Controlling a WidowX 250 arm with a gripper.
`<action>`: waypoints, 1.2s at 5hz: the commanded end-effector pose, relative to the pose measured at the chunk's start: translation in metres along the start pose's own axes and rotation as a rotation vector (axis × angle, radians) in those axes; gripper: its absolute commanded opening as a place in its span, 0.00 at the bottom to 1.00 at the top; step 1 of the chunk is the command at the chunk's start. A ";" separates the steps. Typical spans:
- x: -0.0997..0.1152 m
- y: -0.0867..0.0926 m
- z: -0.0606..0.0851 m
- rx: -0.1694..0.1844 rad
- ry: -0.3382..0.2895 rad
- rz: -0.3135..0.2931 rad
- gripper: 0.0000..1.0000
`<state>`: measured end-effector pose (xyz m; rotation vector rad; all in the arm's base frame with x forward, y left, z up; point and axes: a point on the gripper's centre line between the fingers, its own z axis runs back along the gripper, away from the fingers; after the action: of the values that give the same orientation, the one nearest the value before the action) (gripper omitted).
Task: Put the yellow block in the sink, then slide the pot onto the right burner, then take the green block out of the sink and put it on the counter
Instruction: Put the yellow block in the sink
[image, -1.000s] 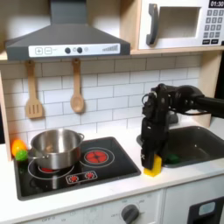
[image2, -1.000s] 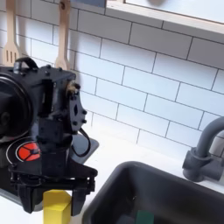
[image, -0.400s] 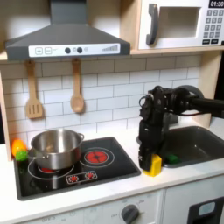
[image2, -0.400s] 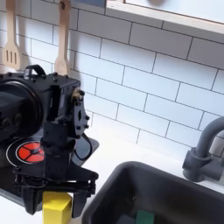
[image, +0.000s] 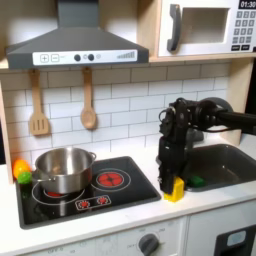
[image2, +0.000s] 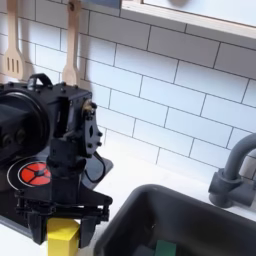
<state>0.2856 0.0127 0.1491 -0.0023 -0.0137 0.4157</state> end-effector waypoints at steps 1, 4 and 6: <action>0.000 0.000 0.001 -0.002 -0.010 -0.003 0.00; 0.006 -0.006 0.027 -0.044 -0.053 -0.022 0.00; 0.004 -0.017 0.046 -0.090 -0.071 -0.037 0.00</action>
<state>0.2946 0.0040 0.1957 -0.0746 -0.1027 0.3950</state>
